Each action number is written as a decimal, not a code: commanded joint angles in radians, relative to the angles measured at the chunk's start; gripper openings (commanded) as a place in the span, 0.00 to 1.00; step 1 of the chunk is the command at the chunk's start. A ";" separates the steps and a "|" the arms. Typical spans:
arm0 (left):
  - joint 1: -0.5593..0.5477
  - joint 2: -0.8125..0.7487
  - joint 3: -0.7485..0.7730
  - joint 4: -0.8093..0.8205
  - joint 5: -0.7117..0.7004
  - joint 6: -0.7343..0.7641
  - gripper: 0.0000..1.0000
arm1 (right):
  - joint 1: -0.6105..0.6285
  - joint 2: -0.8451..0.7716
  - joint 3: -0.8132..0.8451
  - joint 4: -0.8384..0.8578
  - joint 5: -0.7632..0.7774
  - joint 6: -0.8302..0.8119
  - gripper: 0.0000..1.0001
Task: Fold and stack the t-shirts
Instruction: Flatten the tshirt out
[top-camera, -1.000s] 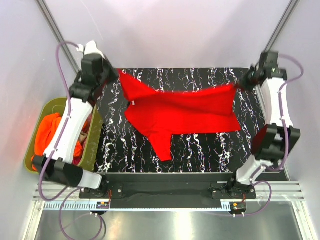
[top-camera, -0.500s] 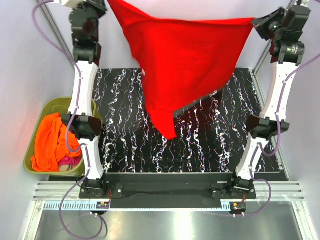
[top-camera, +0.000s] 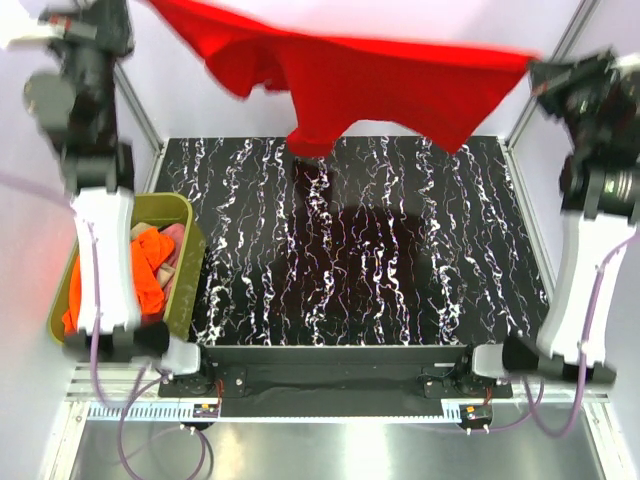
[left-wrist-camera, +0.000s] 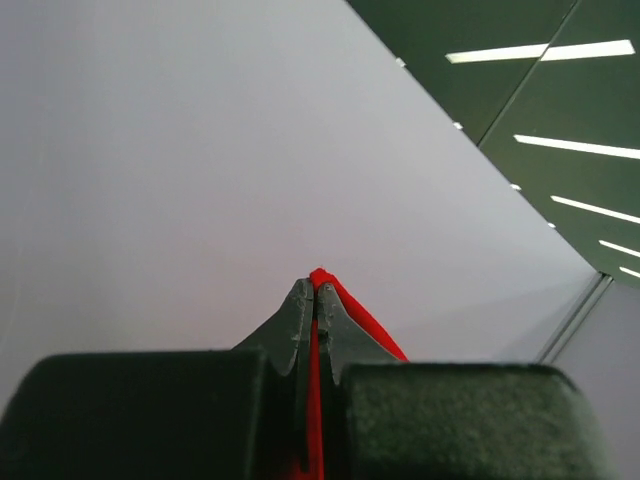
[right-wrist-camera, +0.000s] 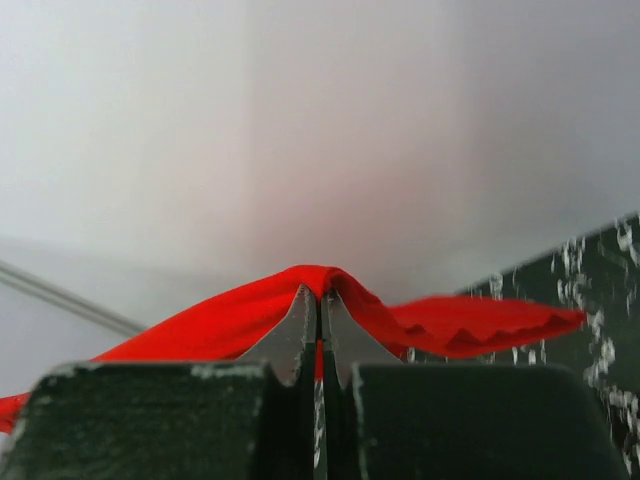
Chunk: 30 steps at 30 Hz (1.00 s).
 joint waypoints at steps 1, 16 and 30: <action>0.020 -0.206 -0.289 -0.068 -0.039 0.018 0.00 | -0.013 -0.156 -0.333 -0.003 -0.057 0.055 0.00; -0.263 -1.027 -1.331 -0.728 -0.611 -0.104 0.00 | -0.013 -0.656 -1.253 -0.567 -0.180 -0.049 0.00; -0.283 -1.191 -1.452 -0.908 -0.391 -0.097 0.00 | -0.012 -0.569 -1.230 -0.641 -0.027 -0.103 0.00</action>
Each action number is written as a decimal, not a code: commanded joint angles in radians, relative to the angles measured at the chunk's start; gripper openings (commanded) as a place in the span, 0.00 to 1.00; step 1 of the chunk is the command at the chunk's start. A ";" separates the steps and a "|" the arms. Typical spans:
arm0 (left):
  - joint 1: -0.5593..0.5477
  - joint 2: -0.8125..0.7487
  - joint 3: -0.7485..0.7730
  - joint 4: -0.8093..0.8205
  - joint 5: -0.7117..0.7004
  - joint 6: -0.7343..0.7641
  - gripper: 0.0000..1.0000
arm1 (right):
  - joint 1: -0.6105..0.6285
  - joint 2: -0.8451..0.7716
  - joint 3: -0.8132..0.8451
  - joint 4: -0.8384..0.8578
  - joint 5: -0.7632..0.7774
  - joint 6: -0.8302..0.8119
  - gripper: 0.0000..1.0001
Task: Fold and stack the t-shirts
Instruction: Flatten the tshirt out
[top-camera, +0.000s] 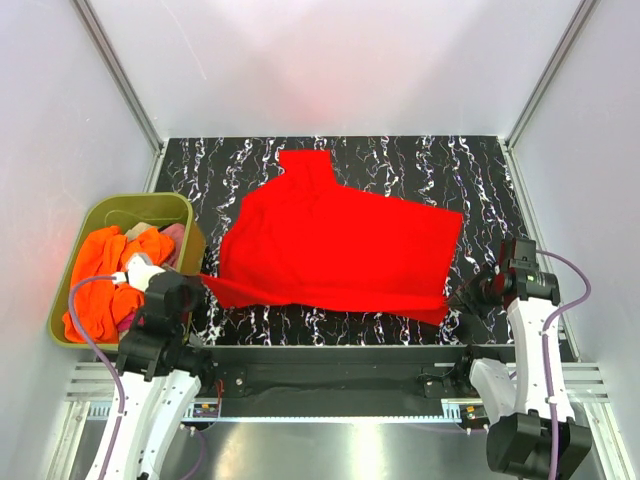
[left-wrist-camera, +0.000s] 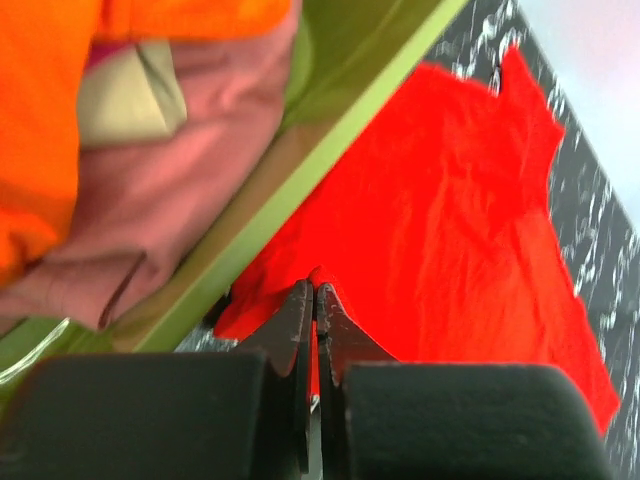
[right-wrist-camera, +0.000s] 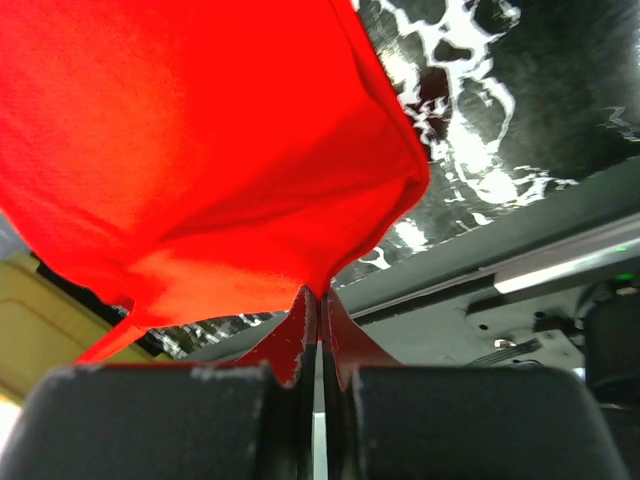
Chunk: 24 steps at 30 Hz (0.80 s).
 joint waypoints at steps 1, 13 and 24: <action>-0.004 -0.043 -0.010 0.017 0.124 0.054 0.00 | -0.004 -0.001 0.065 -0.034 0.086 -0.040 0.00; -0.013 0.192 0.141 0.228 0.169 0.181 0.00 | -0.004 0.083 0.125 0.064 0.072 -0.017 0.00; -0.008 0.823 0.719 0.777 0.095 0.320 0.00 | -0.006 0.681 0.787 0.322 0.212 -0.034 0.00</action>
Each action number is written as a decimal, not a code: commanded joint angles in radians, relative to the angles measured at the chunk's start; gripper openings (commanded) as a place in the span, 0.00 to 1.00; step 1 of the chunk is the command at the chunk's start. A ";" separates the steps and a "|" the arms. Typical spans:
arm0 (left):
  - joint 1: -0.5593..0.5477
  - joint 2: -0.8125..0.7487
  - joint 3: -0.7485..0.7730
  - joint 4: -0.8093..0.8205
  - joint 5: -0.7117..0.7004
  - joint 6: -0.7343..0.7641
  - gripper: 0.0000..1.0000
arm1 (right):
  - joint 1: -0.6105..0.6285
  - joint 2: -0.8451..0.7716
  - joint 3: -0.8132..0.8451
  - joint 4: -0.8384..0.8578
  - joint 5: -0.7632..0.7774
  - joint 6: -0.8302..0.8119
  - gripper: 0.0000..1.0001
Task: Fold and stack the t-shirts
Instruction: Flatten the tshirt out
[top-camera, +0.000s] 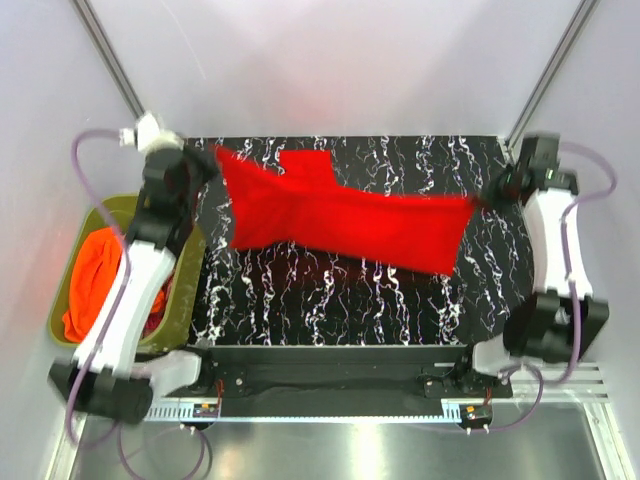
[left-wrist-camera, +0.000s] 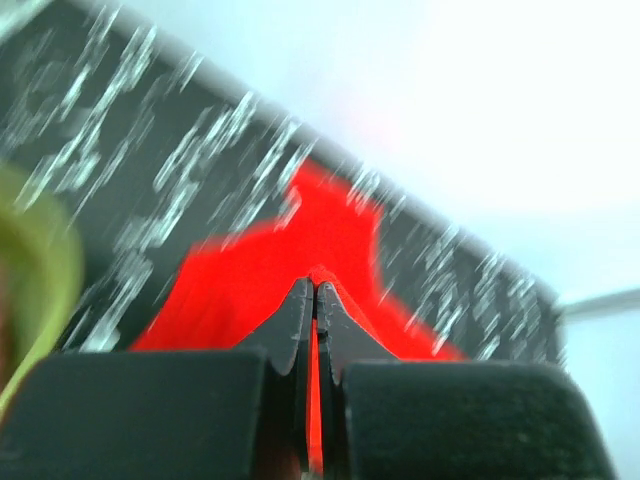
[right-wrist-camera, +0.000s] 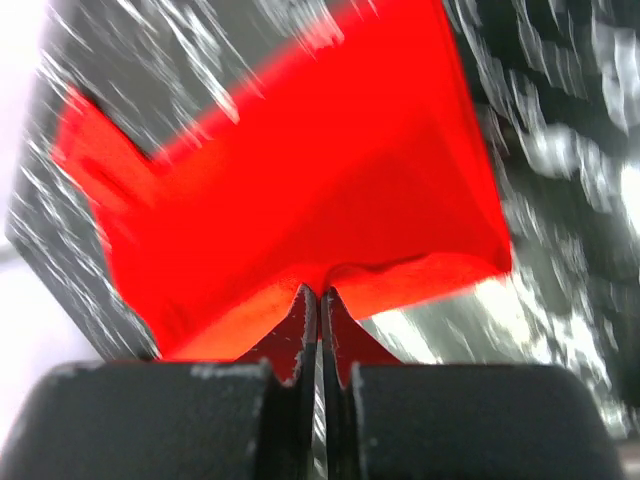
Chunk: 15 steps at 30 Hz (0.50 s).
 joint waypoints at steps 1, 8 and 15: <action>0.009 0.213 0.188 0.359 0.020 0.054 0.00 | -0.004 0.165 0.339 0.150 0.107 -0.031 0.00; 0.032 0.727 1.031 0.430 0.185 0.160 0.00 | -0.021 0.658 1.283 0.159 0.068 -0.084 0.00; 0.146 0.907 1.433 0.634 0.194 0.001 0.00 | -0.119 0.778 1.660 0.421 -0.032 0.116 0.00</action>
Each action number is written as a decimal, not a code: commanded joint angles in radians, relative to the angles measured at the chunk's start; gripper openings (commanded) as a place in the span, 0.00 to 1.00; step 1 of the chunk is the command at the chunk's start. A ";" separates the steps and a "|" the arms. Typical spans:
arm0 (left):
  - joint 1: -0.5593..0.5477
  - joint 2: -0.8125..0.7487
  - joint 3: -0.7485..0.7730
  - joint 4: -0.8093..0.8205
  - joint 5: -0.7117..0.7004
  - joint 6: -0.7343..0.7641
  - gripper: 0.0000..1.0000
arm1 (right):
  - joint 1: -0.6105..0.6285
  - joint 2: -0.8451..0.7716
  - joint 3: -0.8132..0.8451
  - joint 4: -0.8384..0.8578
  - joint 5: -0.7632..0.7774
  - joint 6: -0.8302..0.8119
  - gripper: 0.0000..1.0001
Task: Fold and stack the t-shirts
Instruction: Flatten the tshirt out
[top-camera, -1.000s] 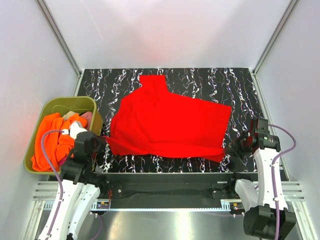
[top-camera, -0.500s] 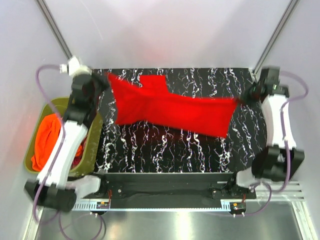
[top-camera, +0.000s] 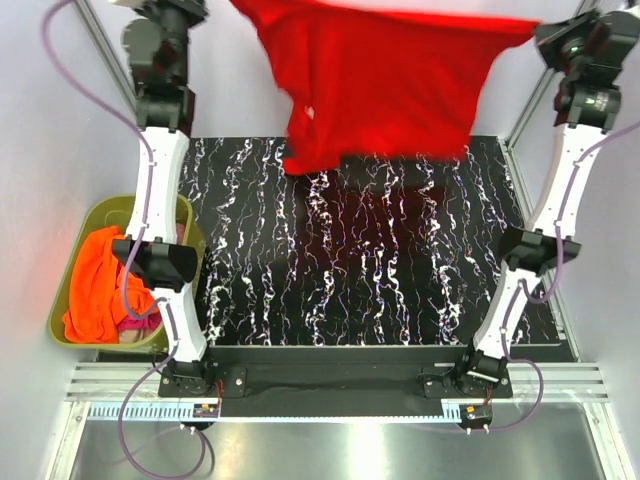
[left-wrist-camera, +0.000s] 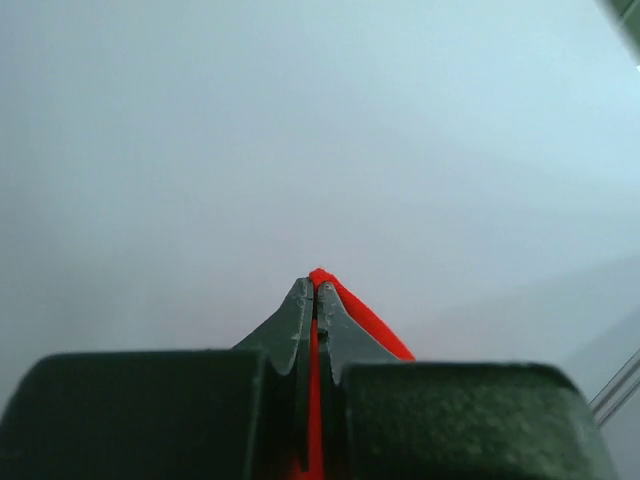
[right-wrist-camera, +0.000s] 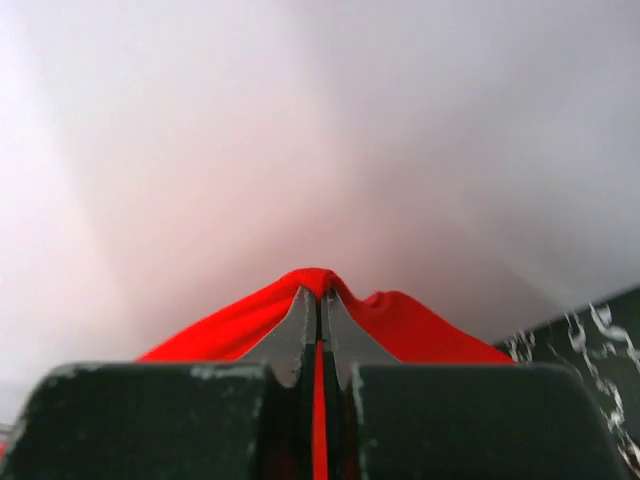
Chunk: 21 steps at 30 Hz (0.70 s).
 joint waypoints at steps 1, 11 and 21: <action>0.074 -0.068 0.123 0.255 -0.011 -0.063 0.00 | -0.062 -0.178 -0.164 0.304 -0.004 0.077 0.00; 0.107 -0.397 -0.488 0.299 0.110 -0.116 0.00 | -0.108 -0.565 -0.796 0.341 -0.038 0.048 0.00; 0.102 -0.961 -1.576 0.156 0.315 -0.277 0.00 | -0.272 -0.928 -1.826 0.107 -0.084 -0.076 0.00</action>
